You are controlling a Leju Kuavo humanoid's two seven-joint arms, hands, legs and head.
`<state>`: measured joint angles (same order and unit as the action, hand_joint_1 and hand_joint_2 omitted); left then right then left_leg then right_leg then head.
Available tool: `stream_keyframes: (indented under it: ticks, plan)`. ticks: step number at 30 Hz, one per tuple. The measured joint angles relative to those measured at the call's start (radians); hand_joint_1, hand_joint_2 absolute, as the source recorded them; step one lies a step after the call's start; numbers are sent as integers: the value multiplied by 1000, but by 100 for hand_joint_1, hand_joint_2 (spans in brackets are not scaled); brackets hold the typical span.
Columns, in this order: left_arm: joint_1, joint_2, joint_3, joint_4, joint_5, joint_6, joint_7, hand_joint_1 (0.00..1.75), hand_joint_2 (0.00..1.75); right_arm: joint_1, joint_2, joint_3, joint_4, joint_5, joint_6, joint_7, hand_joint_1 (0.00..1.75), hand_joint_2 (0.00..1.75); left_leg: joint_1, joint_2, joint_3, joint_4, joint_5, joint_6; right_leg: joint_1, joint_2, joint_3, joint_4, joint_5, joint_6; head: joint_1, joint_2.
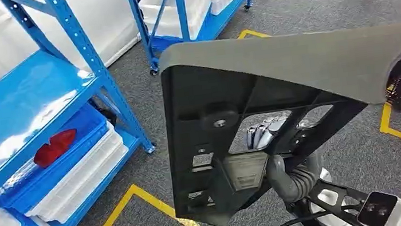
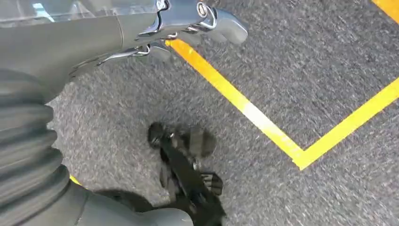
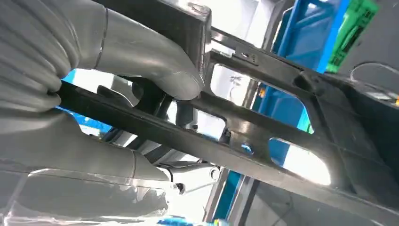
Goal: Take the parts from the cabinet and place them on the table.
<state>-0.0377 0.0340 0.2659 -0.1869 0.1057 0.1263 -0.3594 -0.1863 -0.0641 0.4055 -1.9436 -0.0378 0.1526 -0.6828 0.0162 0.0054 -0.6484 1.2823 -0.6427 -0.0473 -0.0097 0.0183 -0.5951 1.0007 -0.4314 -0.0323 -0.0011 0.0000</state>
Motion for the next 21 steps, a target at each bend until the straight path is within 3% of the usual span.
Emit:
stream_keyframes:
  ticks: [1, 2, 4, 5, 6, 8, 10, 11, 12, 13, 15, 16, 17, 18, 19, 20, 21]
  plan:
    - [3, 0, 3, 0, 0, 0, 0, 0, 175, 0, 0, 2, 8, 0, 0, 0, 175, 175, 0, 0, -26, 50, -3, 2, 2, 14, 0, 0, 0, 0, 0, 0]
    - [5, 0, 6, 0, 0, 0, 0, 0, 175, -1, 0, 4, 14, 0, 0, 0, 175, 175, 0, -1, -23, 36, 20, 5, 3, 26, 1, 0, 0, 0, 0, 0]
    - [5, -1, 10, 0, 0, -1, 0, 0, 175, -10, 0, 11, 24, 5, -10, 2, 175, 175, 0, -11, 48, -127, 119, 13, 4, 54, 5, 2, 1, 0, 0, 0]
    - [5, -1, 10, 0, 0, -3, 2, 0, 175, -14, 0, 15, 29, 8, -15, 2, 175, 175, 0, -35, 90, -222, 165, 19, 4, 65, 7, 3, 0, 1, 0, 0]
    - [7, 1, 10, 0, 0, -6, 6, 0, 175, -16, 1, 19, 37, 14, -20, 1, 175, 175, 0, -90, 111, -276, 170, 26, 5, 75, 3, 4, 1, 6, 1, 0]
    - [6, -1, 11, 0, 0, -12, 7, 0, 175, -19, 2, 26, 53, 27, -29, 0, 175, 175, -1, -79, 111, -290, 169, 26, 1, 95, -10, 7, 8, 20, 0, 0]
    - [3, -4, 11, 0, 0, -14, 0, 0, 175, -20, 2, 29, 64, 41, -31, -1, 175, 175, -4, -61, 115, -293, 173, 34, -2, 119, -14, 2, 15, 36, 0, 0]
    - [3, -10, 11, 0, 0, -18, -4, 0, 175, -20, 2, 30, 66, 47, -32, 0, 175, 175, 7, -46, 118, -306, 182, 45, 0, 105, -17, 10, 9, 38, 2, 0]
    - [2, -12, 11, 0, 1, -22, -9, 0, 175, -24, 2, 31, 68, 51, -35, 1, 175, 175, 3, -33, 119, -309, 184, 51, 7, 45, -32, 41, -16, 39, 4, 0]
    - [4, -13, 11, 0, 0, -25, -11, 0, 175, -28, 2, 32, 71, 56, -38, 2, 175, 175, 2, -20, 118, -309, 183, 55, 6, 10, -65, 109, -58, 42, 6, 0]
    - [9, -14, 11, 0, 0, -31, -13, 0, 175, -25, 2, 36, 72, 60, -44, 5, 175, 175, -3, 9, 118, -308, 181, 57, 2, -8, -147, 285, -136, 48, 6, 0]
    - [11, -15, 11, 0, 0, -31, -13, 0, 175, -24, 2, 37, 74, 60, -45, 7, 175, 175, -3, 22, 117, -308, 181, 57, -1, -8, -169, 334, -147, 50, 6, 0]
    - [11, -16, 11, 0, 0, -33, -14, 0, 175, -24, 2, 38, 75, 62, -46, 8, 175, 175, -4, 35, 117, -307, 180, 56, -3, -10, -167, 332, -134, 51, 6, 0]
    - [10, -16, 11, 0, 0, -35, -15, 0, 175, -23, 2, 39, 75, 63, -46, 10, 175, 175, -4, 47, 118, -306, 178, 54, -4, -14, -140, 284, -104, 51, 6, 0]
    - [9, -18, 11, 0, 0, -38, -15, 0, 175, -23, 2, 40, 75, 64, -46, 13, 175, 175, -4, 59, 119, -304, 176, 52, -4, -23, -89, 192, -61, 50, 6, 0]
    - [8, -20, 11, 0, 0, -40, -15, 0, 175, -23, 1, 40, 75, 64, -46, 13, 175, 175, -4, 70, 123, -301, 172, 48, -3, -48, -21, 74, -16, 47, 6, 0]
    - [8, -21, 11, 0, 0, -39, -13, 0, 175, -21, -1, 40, 75, 63, -46, 8, 175, 175, -8, 77, 125, -299, 167, 42, 3, -104, 10, 10, -26, 40, 6, 0]
